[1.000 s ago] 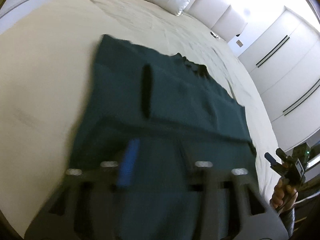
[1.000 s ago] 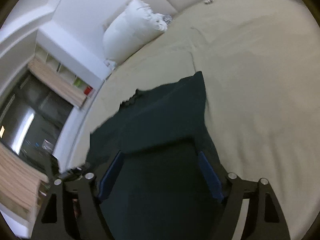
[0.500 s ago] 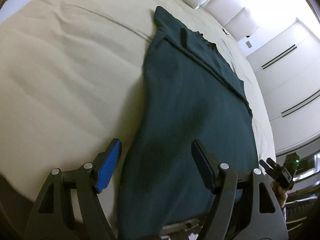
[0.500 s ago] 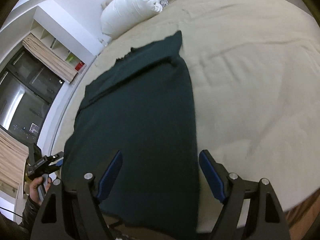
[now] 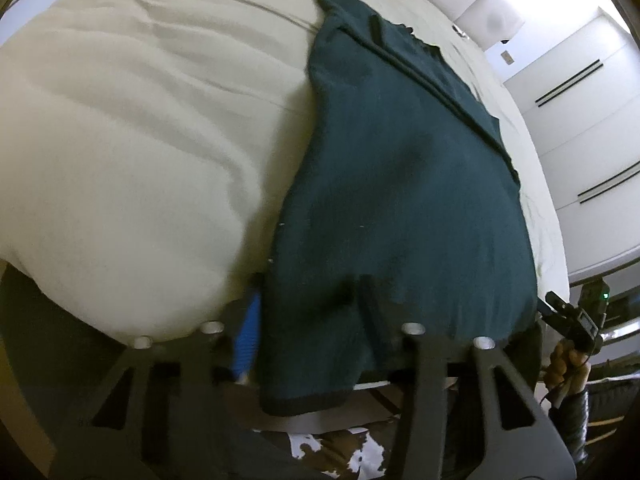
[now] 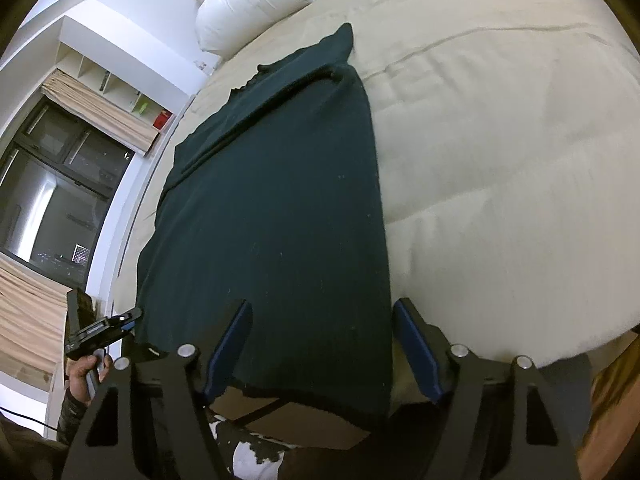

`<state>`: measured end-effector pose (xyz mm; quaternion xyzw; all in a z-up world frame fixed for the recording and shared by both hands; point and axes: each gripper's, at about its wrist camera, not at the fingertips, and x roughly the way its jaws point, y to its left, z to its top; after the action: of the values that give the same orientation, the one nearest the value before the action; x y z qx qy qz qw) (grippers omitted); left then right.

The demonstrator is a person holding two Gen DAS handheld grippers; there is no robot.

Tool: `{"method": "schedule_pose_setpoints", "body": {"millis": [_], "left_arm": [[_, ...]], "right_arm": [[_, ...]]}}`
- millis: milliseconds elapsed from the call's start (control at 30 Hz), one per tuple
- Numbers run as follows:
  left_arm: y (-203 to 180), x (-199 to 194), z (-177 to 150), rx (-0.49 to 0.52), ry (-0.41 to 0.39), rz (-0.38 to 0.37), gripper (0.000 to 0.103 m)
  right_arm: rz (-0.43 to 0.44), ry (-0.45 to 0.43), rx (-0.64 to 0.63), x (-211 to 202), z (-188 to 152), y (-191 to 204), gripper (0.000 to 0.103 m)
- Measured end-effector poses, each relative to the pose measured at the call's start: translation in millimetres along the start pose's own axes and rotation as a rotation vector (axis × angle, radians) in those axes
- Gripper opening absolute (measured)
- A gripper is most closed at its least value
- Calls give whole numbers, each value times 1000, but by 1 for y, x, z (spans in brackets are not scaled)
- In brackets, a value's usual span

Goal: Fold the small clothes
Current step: 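Grasp the sweater hem with both grippers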

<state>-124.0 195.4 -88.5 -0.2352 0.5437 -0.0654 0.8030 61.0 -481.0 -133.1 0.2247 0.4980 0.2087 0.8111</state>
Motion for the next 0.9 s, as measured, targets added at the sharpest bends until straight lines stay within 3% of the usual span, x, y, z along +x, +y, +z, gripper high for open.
{"method": "schedule_pose_setpoints", "body": {"millis": [200,367,600,700,900], "left_arm": [[1,11,13,-5,33,-37,20],[-10,22,17,57,113,-76,20],[-11,23,17,70,126,-92,19],[-11,23,17,80,136,-89,14],[-15,24,11,101,148,-90,8]], "right_arm": [[31,23,46,-7,-5,-10,66],[25,61,43,-5,-8,-10,59],[-8,144,49,4,-5,-11,39],[-14,178,48,8,-3,-10,34],[-10,237,28,18,-9,-5,13]]}}
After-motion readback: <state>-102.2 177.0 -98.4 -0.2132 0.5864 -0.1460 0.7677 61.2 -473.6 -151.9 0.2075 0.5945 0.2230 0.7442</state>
